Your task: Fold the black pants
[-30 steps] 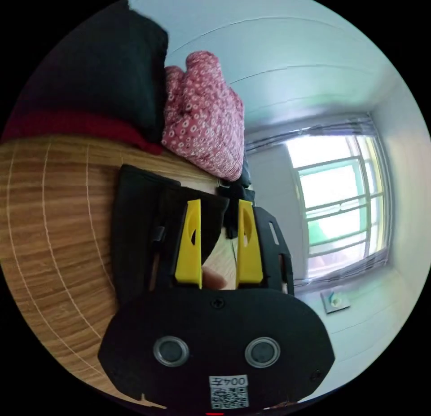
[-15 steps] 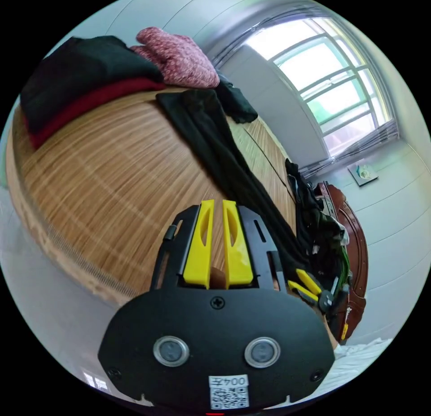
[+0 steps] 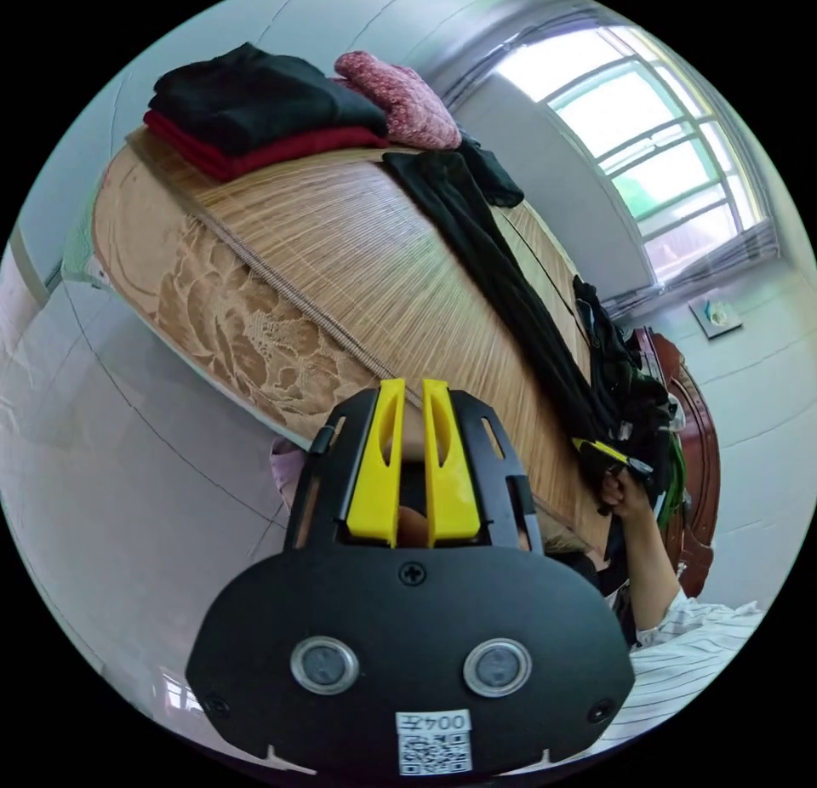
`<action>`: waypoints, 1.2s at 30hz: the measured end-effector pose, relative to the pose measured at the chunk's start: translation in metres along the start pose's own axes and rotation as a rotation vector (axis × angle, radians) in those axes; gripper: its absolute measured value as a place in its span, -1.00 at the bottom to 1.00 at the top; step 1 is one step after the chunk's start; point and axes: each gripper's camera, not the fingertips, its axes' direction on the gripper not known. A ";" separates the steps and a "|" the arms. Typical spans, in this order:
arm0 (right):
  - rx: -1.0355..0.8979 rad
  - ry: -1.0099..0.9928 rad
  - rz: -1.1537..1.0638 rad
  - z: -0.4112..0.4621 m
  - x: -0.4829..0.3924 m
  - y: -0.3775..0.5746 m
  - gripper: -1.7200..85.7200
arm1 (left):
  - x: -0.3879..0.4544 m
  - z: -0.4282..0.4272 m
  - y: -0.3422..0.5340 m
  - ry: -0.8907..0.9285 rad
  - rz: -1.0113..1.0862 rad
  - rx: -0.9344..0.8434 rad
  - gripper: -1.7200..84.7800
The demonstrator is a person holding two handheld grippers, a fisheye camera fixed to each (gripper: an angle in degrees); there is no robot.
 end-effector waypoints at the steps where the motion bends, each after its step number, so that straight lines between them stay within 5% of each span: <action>1: -0.020 -0.021 -0.035 -0.001 -0.004 0.014 -0.79 | 0.008 -0.003 -0.005 0.008 0.016 0.004 -0.85; 6: -0.002 -0.118 -0.071 -0.015 0.003 0.072 -0.77 | 0.024 -0.006 -0.061 0.052 0.019 0.019 -0.79; 17: 0.484 -0.477 0.293 -0.072 0.079 0.179 -0.82 | 0.068 0.049 -0.353 0.058 -0.163 0.041 -0.69; 36: 0.569 -0.636 0.614 -0.075 0.198 0.271 -0.96 | 0.168 -0.020 -0.572 0.138 -0.264 0.040 -0.84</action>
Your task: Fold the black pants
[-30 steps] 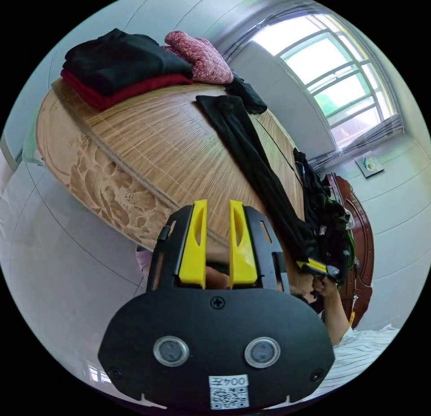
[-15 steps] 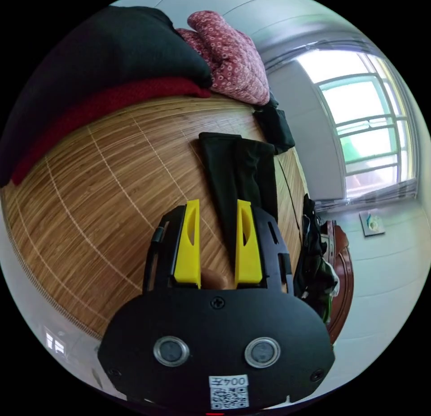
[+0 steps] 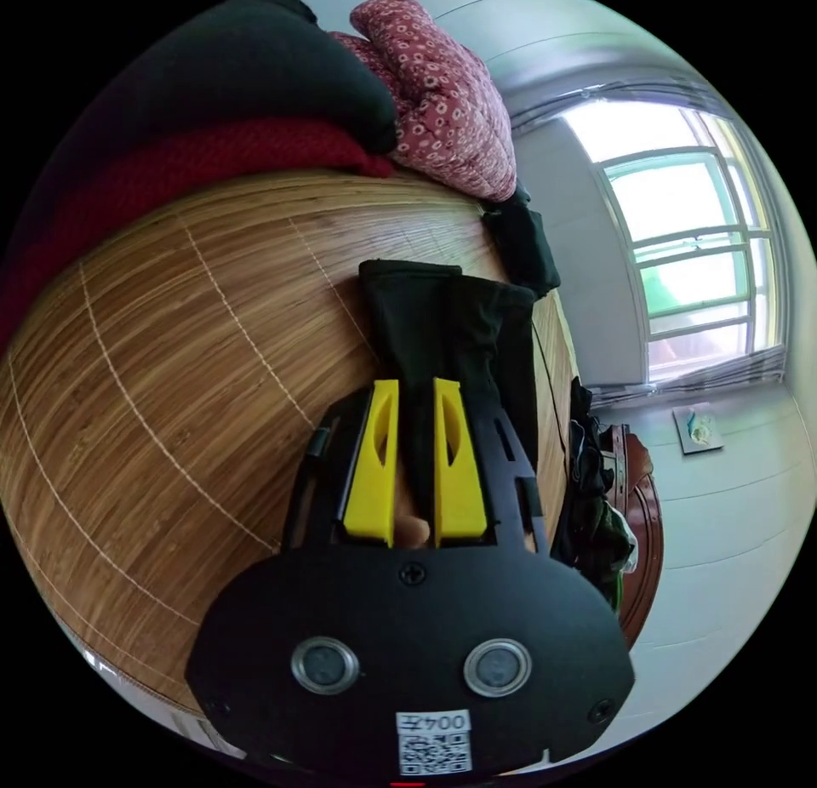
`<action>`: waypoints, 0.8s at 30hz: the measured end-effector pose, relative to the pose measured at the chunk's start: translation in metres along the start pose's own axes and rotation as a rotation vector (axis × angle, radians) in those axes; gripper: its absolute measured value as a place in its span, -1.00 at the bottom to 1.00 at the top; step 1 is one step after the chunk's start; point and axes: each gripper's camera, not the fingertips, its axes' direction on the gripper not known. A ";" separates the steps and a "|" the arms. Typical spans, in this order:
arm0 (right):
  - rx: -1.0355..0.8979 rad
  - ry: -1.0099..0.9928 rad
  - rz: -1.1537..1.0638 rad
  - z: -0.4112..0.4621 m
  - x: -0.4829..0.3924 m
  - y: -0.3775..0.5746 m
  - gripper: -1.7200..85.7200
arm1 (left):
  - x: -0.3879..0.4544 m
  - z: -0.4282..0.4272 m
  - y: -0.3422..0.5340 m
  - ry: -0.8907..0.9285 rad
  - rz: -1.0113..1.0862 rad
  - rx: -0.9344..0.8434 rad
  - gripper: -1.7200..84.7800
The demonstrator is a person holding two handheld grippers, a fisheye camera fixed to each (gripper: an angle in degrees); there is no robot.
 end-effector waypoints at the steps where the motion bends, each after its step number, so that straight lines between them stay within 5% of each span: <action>1: -0.001 0.015 0.004 -0.001 0.001 -0.002 -0.97 | 0.011 -0.006 -0.006 0.003 -0.023 -0.025 -0.87; 9: 0.014 0.008 -0.061 -0.017 -0.021 -0.010 -0.98 | 0.074 -0.225 0.041 0.026 -0.084 0.190 -0.92; 15: 0.038 0.011 -0.047 -0.033 -0.034 -0.006 -0.97 | -0.001 -0.440 0.152 0.099 -0.273 0.239 -0.91; 24: 0.019 0.254 -0.140 -0.011 -0.070 -0.025 -0.87 | -0.021 -0.597 0.211 0.483 -0.336 0.308 -0.90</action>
